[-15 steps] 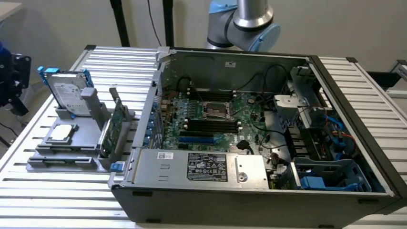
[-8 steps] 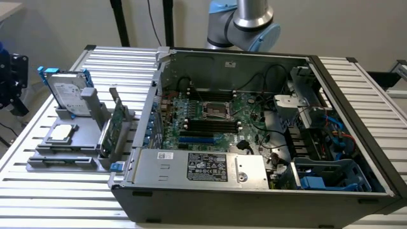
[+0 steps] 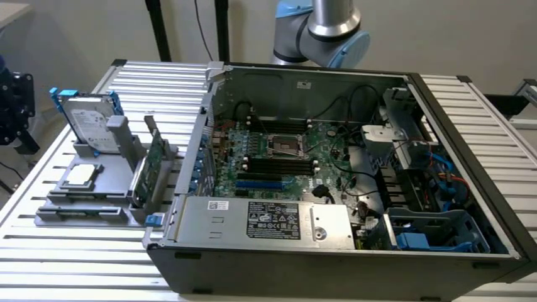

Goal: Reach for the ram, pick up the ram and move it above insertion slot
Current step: 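Pick up the ram and move it above insertion slot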

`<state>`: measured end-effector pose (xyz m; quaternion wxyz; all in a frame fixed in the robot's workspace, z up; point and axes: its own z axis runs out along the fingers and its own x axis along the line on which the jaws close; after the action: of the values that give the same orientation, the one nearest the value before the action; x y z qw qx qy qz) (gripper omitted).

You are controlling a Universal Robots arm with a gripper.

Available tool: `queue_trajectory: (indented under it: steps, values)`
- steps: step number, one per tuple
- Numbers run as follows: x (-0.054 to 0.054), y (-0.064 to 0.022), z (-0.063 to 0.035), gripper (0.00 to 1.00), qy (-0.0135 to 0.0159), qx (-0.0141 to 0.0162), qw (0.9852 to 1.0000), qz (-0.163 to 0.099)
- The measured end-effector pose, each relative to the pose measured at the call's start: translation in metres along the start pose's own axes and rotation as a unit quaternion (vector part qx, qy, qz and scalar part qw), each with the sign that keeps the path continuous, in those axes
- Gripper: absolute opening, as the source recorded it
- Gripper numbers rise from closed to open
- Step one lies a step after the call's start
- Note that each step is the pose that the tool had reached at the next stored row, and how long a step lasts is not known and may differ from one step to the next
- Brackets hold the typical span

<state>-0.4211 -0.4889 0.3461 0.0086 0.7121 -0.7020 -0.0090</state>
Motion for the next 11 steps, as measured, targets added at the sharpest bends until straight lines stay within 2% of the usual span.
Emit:
queue_trajectory:
  steps: [3,5,8,9,10,11]
  values:
    - [0.0,-0.0001,0.001,0.11,0.0007,0.0056,0.9997,-0.024]
    - [0.0,-0.0002,0.0013,0.11,0.0007,0.0077,0.9992,-0.038]
    - [0.0,-0.0001,0.0017,0.12,0.0008,0.0079,0.9991,-0.041]
    - [0.0,-0.0002,0.002,0.18,0.0008,0.008,0.9991,-0.041]
    - [0.0,-0.0003,0.0027,0.18,0.0008,0.008,0.9991,-0.041]
    - [0.0,-0.0008,0.0035,0.24,0.0007,0.0079,0.9991,-0.041]
